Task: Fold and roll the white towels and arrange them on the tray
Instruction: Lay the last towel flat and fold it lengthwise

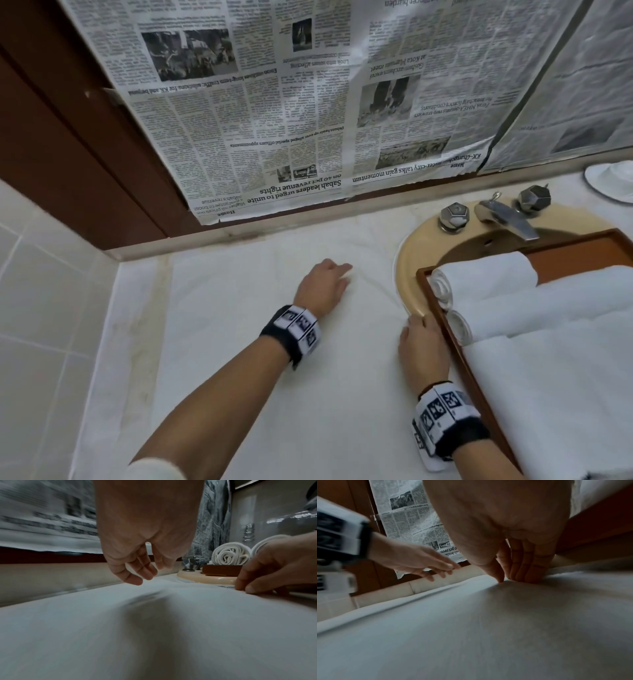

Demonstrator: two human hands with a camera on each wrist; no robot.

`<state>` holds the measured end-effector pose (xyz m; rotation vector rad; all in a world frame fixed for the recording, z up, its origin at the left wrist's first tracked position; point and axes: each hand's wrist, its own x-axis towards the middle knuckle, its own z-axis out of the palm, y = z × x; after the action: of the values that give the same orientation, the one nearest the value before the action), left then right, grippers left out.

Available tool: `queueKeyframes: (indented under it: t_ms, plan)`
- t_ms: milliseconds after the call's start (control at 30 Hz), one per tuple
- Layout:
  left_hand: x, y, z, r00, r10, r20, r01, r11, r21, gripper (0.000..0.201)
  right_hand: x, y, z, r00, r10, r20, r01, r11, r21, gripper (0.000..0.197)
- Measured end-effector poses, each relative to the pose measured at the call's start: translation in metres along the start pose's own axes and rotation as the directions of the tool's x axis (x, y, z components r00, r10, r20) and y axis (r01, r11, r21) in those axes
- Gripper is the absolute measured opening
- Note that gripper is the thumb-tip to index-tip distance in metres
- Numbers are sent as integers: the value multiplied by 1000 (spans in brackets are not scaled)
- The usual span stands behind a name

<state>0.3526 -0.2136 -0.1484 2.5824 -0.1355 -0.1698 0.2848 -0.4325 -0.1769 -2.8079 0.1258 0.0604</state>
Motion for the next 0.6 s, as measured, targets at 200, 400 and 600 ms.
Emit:
queueKeyframes:
  t_ms: [200,400,600]
  plan:
    - [79,32,24,998,21,53,-23,1000,22,37,7,1,3,999,-3,-34,5,998,61,8]
    - [107,31,37,997,50,58,-56,994,95,31,8,6,10,997,-38,-72,41,998,42,16]
    - [111,35,34,995,79,58,-86,987,135,21,10,4,5,997,-38,-66,41,998,46,19]
